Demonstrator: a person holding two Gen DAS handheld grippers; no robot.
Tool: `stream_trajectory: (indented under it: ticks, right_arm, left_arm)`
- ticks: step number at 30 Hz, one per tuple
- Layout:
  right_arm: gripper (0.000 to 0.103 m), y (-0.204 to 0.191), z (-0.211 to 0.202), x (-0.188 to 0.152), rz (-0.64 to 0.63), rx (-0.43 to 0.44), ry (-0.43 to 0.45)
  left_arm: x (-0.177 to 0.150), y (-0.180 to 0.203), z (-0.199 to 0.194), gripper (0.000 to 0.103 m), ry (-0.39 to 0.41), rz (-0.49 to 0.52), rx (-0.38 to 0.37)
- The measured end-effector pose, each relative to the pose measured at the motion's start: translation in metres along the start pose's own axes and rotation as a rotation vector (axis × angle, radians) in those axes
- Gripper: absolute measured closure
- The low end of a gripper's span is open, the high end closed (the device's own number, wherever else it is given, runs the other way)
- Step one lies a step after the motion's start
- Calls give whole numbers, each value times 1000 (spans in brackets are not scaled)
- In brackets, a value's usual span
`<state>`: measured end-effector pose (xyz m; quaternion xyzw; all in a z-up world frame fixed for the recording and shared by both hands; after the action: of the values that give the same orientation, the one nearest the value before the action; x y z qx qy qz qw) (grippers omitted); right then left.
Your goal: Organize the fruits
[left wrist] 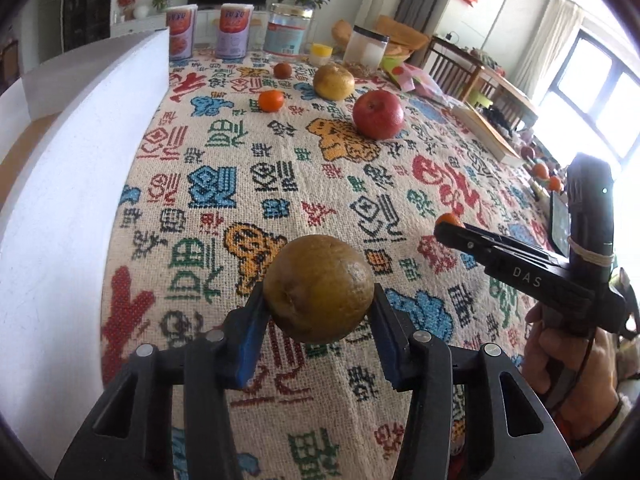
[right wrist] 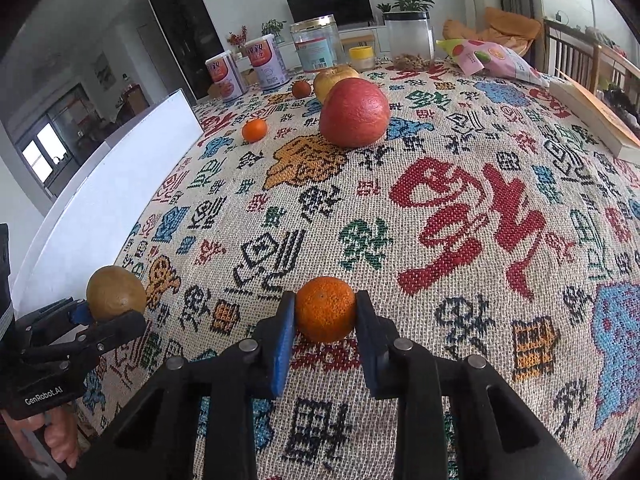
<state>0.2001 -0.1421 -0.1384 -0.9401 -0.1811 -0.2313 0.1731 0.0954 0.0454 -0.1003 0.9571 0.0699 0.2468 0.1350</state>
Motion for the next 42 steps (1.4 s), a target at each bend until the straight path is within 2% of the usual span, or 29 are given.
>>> stream_trajectory:
  ticks: [3, 5, 9, 11, 14, 17, 19, 23, 27, 29, 32, 34, 36, 37, 39, 42]
  right_arm:
    - [74, 1, -17, -3, 67, 89, 36]
    - [74, -10, -25, -7, 83, 151, 34]
    - [74, -74, -39, -8, -22, 262, 2]
    - [74, -118, -49, -3, -90, 337, -7]
    - [74, -190, -66, 2, -219, 444, -21]
    - [74, -256, -69, 3, -336, 511, -78]
    - [74, -289, -60, 4, -386, 524, -137]
    - [73, -327, -28, -1, -456, 459, -218]
    - [71, -330, -1, -4, -463, 391, -262]
    - [66, -324, -1, -3, -450, 393, -248]
    - [52, -306, -13, 5, -412, 402, -196]
    - [45, -284, -25, 12, -385, 384, -134]
    - [33, -257, -36, 18, -349, 350, -71]
    - [30, -240, -40, 19, -328, 325, -42]
    - [13, -196, -44, 17, -264, 234, 20]
    - [10, -115, -32, 13, -132, 19, 47]
  left_arm:
    - [-8, 2, -47, 53, 9, -43, -119]
    - [-12, 0, -85, 53, 44, -59, -181]
    - [-15, -23, -151, 53, 124, -101, -207]
    - [-13, -47, -178, 53, 162, -137, -170]
    - [-10, -96, -197, 53, 189, -224, -63]
    - [-13, -149, -189, 53, 148, -336, 85]
    - [-18, -178, -174, 53, 100, -396, 150]
    - [-35, -210, -144, 52, 12, -463, 225]
    - [-40, -212, -131, 50, -11, -469, 268]
    - [-35, -206, -133, 36, 12, -449, 288]
    - [-26, -189, -140, 20, 72, -407, 315]
    - [-18, -171, -143, 18, 109, -365, 310]
    - [-9, -144, -142, 16, 130, -314, 284]
    - [-6, -128, -140, 15, 135, -280, 261]
    - [0, -91, -132, 12, 132, -202, 203]
    - [6, -31, -104, 7, 92, -64, 111]
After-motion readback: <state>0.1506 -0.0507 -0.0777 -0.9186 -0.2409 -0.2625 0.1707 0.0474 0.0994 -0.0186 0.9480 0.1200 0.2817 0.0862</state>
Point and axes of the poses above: each gripper's, at about its wrist camera, not at the fingertips, and z roughly the way its jaws point, y to its right, x to its top, the point moved 2 cm from there along z, roughly the way its jaws point, and after that the axes turned 8 degrees about -y, right-handed, at the moved point
